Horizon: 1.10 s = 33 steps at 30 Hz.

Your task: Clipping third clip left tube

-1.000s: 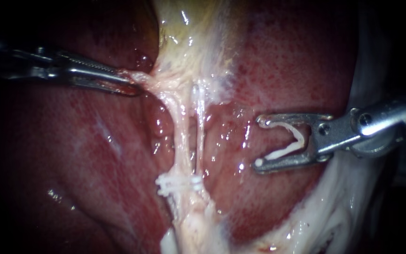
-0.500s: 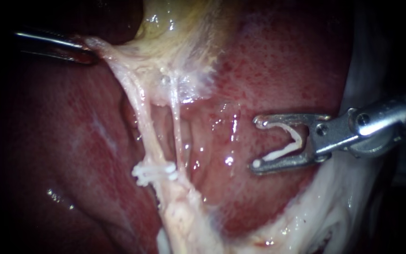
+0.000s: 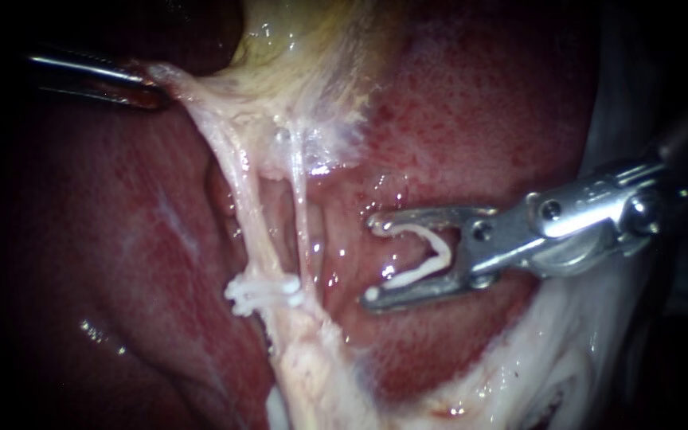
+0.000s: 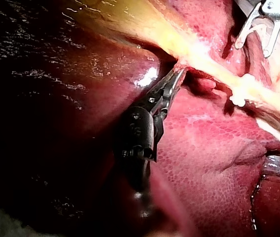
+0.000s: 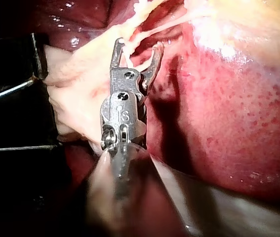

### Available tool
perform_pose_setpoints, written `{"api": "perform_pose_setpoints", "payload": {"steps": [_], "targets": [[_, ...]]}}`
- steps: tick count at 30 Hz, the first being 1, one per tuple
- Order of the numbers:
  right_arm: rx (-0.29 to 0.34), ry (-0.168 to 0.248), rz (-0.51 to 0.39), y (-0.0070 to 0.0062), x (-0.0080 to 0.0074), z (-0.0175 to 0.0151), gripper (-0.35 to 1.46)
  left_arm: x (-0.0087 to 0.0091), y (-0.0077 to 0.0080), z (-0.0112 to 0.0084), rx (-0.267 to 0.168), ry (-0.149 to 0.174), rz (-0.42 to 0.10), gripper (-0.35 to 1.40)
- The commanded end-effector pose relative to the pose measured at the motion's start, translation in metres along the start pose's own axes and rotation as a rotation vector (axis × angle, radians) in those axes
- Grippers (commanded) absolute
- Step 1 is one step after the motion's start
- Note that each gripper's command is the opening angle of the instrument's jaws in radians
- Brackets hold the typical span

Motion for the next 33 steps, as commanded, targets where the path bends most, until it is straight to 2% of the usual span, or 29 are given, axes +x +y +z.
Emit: {"api": "perform_pose_setpoints", "payload": {"steps": [1,7,15,18,22,29,33], "targets": [[0.001,0.011,0.023,0.0001,0.0002,0.0004,0.49,0.0000,0.0000,0.0000,0.001,-0.001,0.002,-0.35],[0.038,0.074,0.131,0.0013,0.0008,0.0031,0.49,-0.0001,0.0000,0.0002,0.002,-0.001,0.002,-0.35],[0.092,0.129,0.239,0.0037,-0.0001,0.0056,0.49,-0.0001,0.0001,0.0003,0.001,-0.001,0.002,-0.35],[0.117,0.126,0.255,0.0046,-0.0006,0.0064,0.48,-0.0002,0.0001,0.0003,0.001,-0.001,0.002,-0.35],[0.118,0.123,0.271,0.0054,-0.0015,0.0070,0.48,-0.0002,0.0001,0.0004,0.001,-0.001,0.002,-0.35],[0.113,0.121,0.289,0.0062,-0.0028,0.0078,0.48,-0.0003,0.0001,0.0004,0.001,-0.001,0.003,-0.35],[0.135,0.122,0.287,0.0064,-0.0028,0.0086,0.48,-0.0003,0.0001,0.0005,0.002,-0.001,0.003,-0.35]]}}
